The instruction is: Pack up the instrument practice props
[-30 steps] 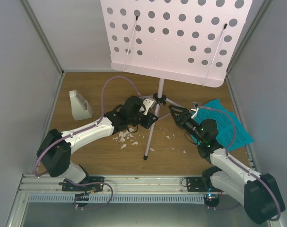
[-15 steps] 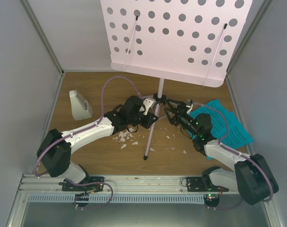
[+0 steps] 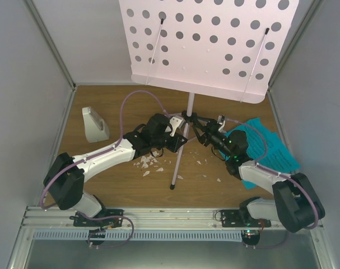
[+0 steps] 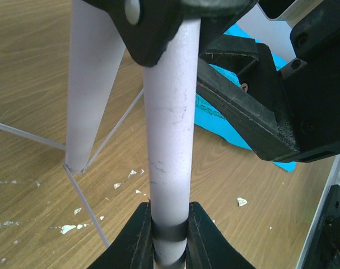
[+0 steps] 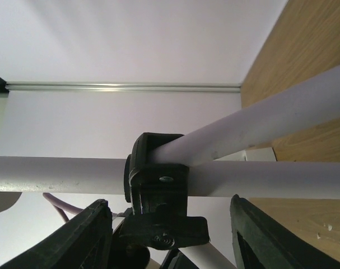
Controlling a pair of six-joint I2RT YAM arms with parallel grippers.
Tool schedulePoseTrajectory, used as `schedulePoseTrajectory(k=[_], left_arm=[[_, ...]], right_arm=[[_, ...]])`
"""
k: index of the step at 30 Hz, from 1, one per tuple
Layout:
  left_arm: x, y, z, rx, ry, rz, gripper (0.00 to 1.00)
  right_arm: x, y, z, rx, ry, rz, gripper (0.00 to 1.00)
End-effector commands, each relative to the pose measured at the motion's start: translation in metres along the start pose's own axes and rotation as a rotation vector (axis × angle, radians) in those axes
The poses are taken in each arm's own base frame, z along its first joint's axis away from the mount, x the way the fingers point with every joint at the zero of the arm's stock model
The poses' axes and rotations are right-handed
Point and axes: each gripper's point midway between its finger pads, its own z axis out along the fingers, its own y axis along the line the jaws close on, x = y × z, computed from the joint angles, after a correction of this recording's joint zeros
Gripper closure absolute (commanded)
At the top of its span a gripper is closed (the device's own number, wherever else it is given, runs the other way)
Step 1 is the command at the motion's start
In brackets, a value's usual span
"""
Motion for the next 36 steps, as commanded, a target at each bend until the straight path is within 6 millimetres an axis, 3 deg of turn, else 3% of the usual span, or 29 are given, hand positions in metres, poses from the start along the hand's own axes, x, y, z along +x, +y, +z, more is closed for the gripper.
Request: schedulePoseTrajectory(k=[1, 9, 18, 24, 29, 32, 36], left_arm=[[-0.011, 0.003, 0.0, -0.014, -0.033, 0.003, 1.0], [-0.011, 0.004, 0.001, -0.016, -0.034, 0.0, 1.0], [-0.011, 0.004, 0.001, -0.018, -0.033, 0.002, 1.0], [-0.012, 0.004, 0.001, -0.015, -0.037, 0.002, 1.0], [-0.012, 0.004, 0.001, -0.016, -0.036, 0.005, 1.0], [-0.011, 0.004, 0.001, -0.016, -0.032, 0.007, 1.0], [-0.011, 0.005, 0.001, -0.021, -0.03, 0.009, 1.0]], right_arm=[[0.002, 0.012, 0.004, -0.04, 0.017, -0.006, 0.43], [0.002, 0.015, 0.002, -0.041, 0.01, -0.019, 0.62], [-0.001, 0.014, 0.003, -0.027, -0.007, -0.106, 0.73], [-0.015, 0.014, 0.006, 0.102, -0.072, -0.44, 0.78], [-0.03, 0.002, -0.008, 0.262, -0.179, -0.893, 0.79], [-0.029, -0.009, -0.012, 0.309, -0.144, -1.132, 0.74], [-0.023, -0.003, -0.01, 0.31, -0.074, -1.308, 0.59]])
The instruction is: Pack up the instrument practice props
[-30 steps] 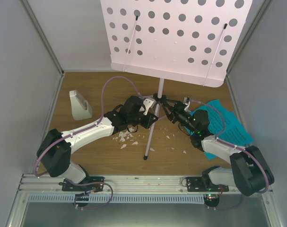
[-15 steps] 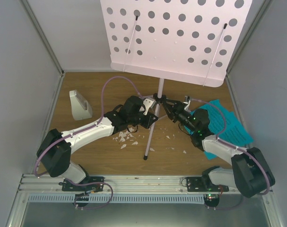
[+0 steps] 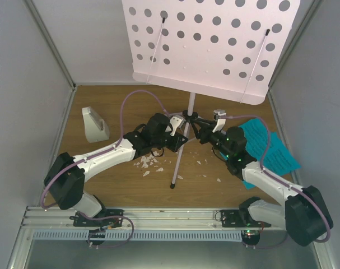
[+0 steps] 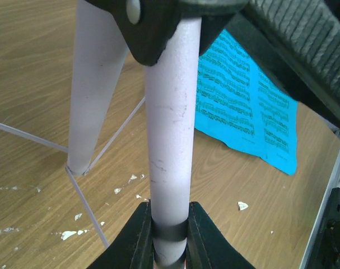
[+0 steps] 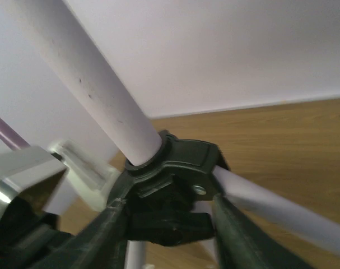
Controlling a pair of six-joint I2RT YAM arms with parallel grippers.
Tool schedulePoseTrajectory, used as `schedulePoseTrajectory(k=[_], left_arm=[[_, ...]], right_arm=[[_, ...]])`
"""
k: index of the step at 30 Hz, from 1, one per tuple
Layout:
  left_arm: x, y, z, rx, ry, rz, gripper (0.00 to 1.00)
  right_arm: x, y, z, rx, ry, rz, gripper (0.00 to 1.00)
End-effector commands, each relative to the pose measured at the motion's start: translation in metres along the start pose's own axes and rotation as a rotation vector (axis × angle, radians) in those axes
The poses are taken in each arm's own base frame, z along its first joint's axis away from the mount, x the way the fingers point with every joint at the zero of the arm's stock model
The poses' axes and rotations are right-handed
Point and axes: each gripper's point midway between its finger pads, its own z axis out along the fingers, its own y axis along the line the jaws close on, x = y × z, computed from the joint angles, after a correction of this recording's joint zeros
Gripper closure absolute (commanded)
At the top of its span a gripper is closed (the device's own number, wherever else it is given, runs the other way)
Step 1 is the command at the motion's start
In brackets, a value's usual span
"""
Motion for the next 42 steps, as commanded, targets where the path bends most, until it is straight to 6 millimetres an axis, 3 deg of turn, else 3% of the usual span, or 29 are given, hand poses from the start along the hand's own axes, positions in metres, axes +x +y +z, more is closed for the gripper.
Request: schedulePoseTrajectory(k=[1, 5, 7, 10, 15, 19, 23, 34, 39, 42], left_arm=[[-0.008, 0.005, 0.0, -0.023, -0.018, 0.002, 1.0], [-0.008, 0.006, -0.001, -0.03, -0.019, 0.003, 1.0], [-0.008, 0.007, 0.0, -0.033, -0.019, 0.001, 1.0], [-0.007, 0.008, 0.0, -0.037, -0.017, 0.0, 1.0], [-0.006, 0.008, 0.001, -0.035, -0.013, -0.003, 1.0], [-0.006, 0.008, 0.001, -0.032, -0.014, -0.005, 1.0], [-0.006, 0.007, 0.002, -0.028, -0.014, -0.005, 1.0], [-0.008, 0.006, 0.001, -0.027, -0.02, -0.001, 1.0], [-0.008, 0.006, 0.001, -0.024, -0.02, 0.0, 1.0], [-0.008, 0.006, 0.0, -0.024, -0.021, 0.001, 1.0]], right_arm=[[-0.006, -0.017, -0.007, 0.111, 0.012, -0.377, 0.52], [-0.024, 0.007, -0.015, 0.044, -0.021, -0.32, 0.25], [-0.031, 0.015, -0.022, 0.022, -0.047, -0.237, 0.19], [-0.031, 0.006, -0.034, 0.049, -0.078, -0.001, 0.15], [-0.011, -0.004, -0.041, -0.02, -0.064, 0.501, 0.21], [-0.016, 0.01, -0.042, -0.145, -0.079, 0.681, 0.25], [-0.022, 0.019, -0.032, -0.177, -0.051, 0.7, 0.28], [-0.018, 0.007, -0.013, -0.14, -0.037, 0.769, 0.4], [-0.017, 0.01, -0.004, -0.16, -0.009, 0.763, 0.5], [-0.016, 0.01, -0.001, -0.166, 0.001, 0.763, 0.62]])
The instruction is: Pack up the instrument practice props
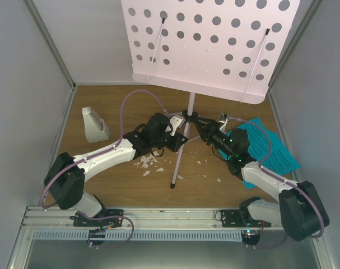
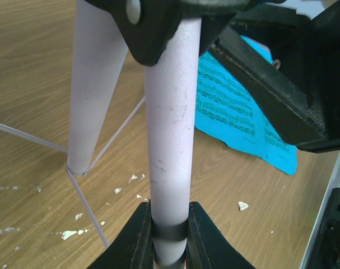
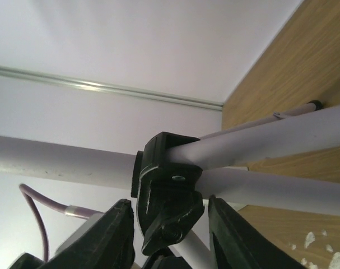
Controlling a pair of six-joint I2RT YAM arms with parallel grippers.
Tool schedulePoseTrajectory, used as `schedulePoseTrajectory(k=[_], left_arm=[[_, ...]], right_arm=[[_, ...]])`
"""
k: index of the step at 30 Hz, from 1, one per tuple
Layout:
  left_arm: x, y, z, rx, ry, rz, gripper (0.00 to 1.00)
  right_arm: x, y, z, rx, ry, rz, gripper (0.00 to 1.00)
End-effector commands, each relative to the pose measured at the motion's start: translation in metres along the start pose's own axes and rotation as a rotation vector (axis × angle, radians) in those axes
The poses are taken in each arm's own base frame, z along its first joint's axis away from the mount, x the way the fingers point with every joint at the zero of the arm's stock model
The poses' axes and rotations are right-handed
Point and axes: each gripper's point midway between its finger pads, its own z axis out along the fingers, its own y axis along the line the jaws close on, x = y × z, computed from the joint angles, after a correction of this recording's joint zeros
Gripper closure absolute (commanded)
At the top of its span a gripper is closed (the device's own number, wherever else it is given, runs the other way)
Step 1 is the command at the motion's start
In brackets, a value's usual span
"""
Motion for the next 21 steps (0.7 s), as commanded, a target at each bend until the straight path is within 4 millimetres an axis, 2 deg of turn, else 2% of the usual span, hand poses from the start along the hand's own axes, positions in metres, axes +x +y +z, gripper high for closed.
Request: schedulePoseTrajectory(k=[1, 6, 11, 15, 19, 21], left_arm=[[-0.007, 0.006, 0.0, -0.025, -0.02, 0.002, 1.0], [-0.009, 0.005, 0.0, -0.024, -0.024, 0.003, 1.0], [-0.01, 0.005, -0.001, -0.025, -0.028, 0.004, 1.0], [-0.012, 0.005, -0.002, -0.024, -0.033, 0.003, 1.0], [-0.011, 0.005, -0.001, -0.025, -0.03, 0.003, 1.0], [-0.01, 0.005, -0.002, -0.028, -0.029, 0.004, 1.0]], right_arm=[[-0.003, 0.018, 0.005, -0.06, 0.008, -0.016, 0.67], [-0.005, 0.017, 0.006, -0.041, 0.003, -0.048, 0.85], [-0.01, 0.026, 0.004, -0.014, -0.018, -0.167, 0.94], [-0.022, 0.043, 0.003, 0.056, -0.053, -0.405, 0.96], [-0.031, 0.045, -0.003, 0.159, -0.063, -0.603, 0.95], [-0.031, 0.045, -0.006, 0.186, -0.052, -0.668, 0.92]])
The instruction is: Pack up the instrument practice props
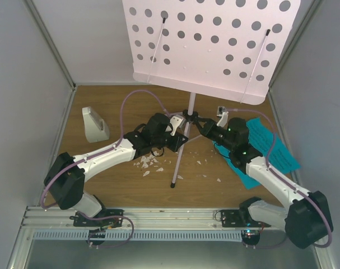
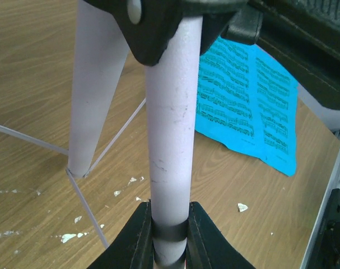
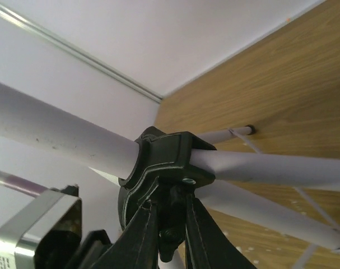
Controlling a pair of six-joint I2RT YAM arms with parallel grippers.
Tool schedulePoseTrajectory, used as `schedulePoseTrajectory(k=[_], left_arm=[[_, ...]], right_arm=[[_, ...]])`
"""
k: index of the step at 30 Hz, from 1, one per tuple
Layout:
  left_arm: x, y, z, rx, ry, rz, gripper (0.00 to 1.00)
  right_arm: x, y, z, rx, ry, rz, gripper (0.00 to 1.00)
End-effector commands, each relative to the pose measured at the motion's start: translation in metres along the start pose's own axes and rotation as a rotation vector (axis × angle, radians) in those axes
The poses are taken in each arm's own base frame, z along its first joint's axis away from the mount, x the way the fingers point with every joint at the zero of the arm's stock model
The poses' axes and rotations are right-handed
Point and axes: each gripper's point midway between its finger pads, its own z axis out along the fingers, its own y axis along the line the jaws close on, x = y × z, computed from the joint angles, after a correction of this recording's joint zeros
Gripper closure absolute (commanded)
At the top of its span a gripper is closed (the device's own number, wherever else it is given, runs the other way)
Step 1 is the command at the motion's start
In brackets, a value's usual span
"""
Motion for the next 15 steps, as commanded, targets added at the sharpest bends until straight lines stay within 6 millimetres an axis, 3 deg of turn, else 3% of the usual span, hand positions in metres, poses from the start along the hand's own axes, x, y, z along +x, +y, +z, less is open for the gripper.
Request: schedulePoseTrajectory(k=[1, 8, 12, 15], left_arm=[[-0.008, 0.005, -0.002, -0.026, -0.019, 0.0, 1.0], [-0.004, 0.011, -0.003, -0.054, -0.009, 0.007, 1.0], [-0.003, 0.011, -0.005, -0.054, -0.009, 0.025, 1.0], [-0.006, 0.008, -0.007, -0.045, -0.018, 0.036, 1.0]], right_arm=[[-0.04, 0.027, -0.019, 0.04, -0.124, -0.308, 0.89], [-0.048, 0.04, -0.042, 0.01, -0.184, -0.389, 0.47], [-0.055, 0.079, -0.055, -0.162, -0.199, -0.452, 0.38], [-0.062, 0.089, -0.058, -0.277, -0.173, -0.468, 0.37]])
